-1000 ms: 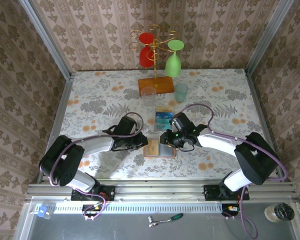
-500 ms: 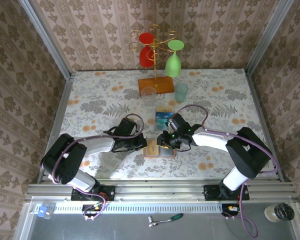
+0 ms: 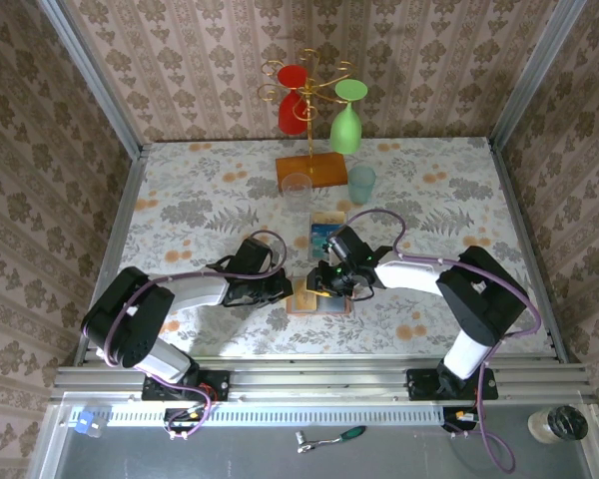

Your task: Take the credit cards out of the card holder

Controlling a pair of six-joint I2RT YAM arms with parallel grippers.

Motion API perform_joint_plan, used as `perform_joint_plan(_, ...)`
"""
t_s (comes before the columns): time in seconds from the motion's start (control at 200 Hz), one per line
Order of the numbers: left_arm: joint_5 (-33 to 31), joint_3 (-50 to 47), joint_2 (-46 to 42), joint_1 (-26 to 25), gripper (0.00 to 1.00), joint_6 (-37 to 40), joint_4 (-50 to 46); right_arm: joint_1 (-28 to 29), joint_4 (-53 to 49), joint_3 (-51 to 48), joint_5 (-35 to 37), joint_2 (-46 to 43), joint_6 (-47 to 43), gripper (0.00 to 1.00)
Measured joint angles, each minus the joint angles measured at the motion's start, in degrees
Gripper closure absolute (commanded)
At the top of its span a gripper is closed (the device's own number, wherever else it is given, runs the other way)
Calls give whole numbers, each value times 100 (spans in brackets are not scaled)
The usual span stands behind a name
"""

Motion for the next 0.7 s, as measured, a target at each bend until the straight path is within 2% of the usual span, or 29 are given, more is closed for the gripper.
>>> perform_joint_plan(0.4, 0, -37, 0, 0, 96, -13, 79, 33, 107, 26, -63, 260, 20, 73)
perform_joint_plan(0.695, -2, -37, 0, 0, 96, -13, 81, 52, -273, 175, 92, 260, -55, 73)
